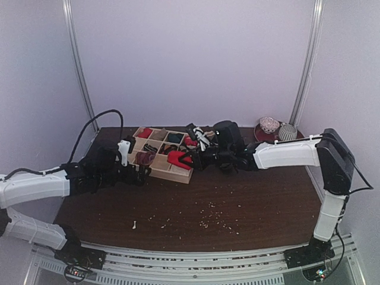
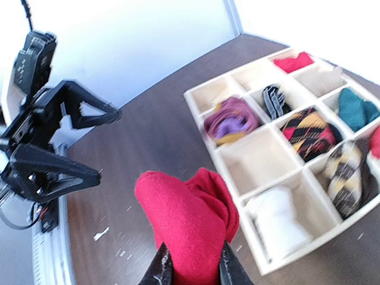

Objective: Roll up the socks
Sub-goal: Pick up the pair of socks from the center of the board, then move the storage box to the center of the board.

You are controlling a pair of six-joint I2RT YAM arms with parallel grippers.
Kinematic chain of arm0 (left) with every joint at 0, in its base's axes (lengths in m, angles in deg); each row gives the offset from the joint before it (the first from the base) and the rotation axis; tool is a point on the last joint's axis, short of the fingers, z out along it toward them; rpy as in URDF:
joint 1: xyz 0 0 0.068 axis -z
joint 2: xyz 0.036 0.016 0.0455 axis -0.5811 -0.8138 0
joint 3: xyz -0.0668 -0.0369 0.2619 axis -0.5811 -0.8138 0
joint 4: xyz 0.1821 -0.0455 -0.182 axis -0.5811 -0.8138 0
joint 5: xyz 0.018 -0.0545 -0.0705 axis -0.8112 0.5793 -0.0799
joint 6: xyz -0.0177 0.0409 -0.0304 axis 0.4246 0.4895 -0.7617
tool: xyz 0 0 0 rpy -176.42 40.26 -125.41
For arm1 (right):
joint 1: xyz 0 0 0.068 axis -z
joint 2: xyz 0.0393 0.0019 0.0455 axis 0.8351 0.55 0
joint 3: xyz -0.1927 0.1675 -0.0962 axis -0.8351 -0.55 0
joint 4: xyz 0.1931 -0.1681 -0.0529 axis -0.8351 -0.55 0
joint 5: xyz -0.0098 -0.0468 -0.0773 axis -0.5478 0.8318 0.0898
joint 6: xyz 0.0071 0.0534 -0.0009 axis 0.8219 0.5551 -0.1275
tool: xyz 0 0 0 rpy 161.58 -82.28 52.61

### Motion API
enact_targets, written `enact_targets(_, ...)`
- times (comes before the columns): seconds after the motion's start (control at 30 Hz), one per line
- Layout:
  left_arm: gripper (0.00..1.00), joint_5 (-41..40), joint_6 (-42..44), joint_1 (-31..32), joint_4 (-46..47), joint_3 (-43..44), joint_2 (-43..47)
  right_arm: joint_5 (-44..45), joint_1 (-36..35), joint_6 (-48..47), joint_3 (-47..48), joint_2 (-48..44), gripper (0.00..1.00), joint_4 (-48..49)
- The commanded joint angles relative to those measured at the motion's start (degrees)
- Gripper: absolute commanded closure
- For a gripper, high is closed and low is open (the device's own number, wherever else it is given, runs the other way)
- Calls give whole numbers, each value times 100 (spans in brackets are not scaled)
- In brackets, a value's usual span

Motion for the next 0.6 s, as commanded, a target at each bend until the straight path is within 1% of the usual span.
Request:
enact_targets(0.0, 2, -308, 121, -386, -10, 221, -197, 389, 217, -265, 906, 997, 100, -347)
enact_targets(0.13, 2, -367, 256, -529, 105, 237, -361, 635, 280, -182, 1883, 1921, 100, -626)
enact_targets(0.23, 2, -457, 318, -543, 76, 237, -434, 881, 272, -27, 2241, 2314, 100, -729)
enact_targets(0.33, 2, -421, 319, -550, 141, 169, -406, 1210, 270, 105, 2245, 2474, 100, -752)
enact_targets(0.4, 2, -412, 327, -549, 169, 136, -370, 1278, 267, 140, 2226, 2527, 100, -947)
enact_targets(0.57, 2, -436, 330, -546, 83, 115, -290, 1279, 79, 113, 1505, 2250, 100, -1322)
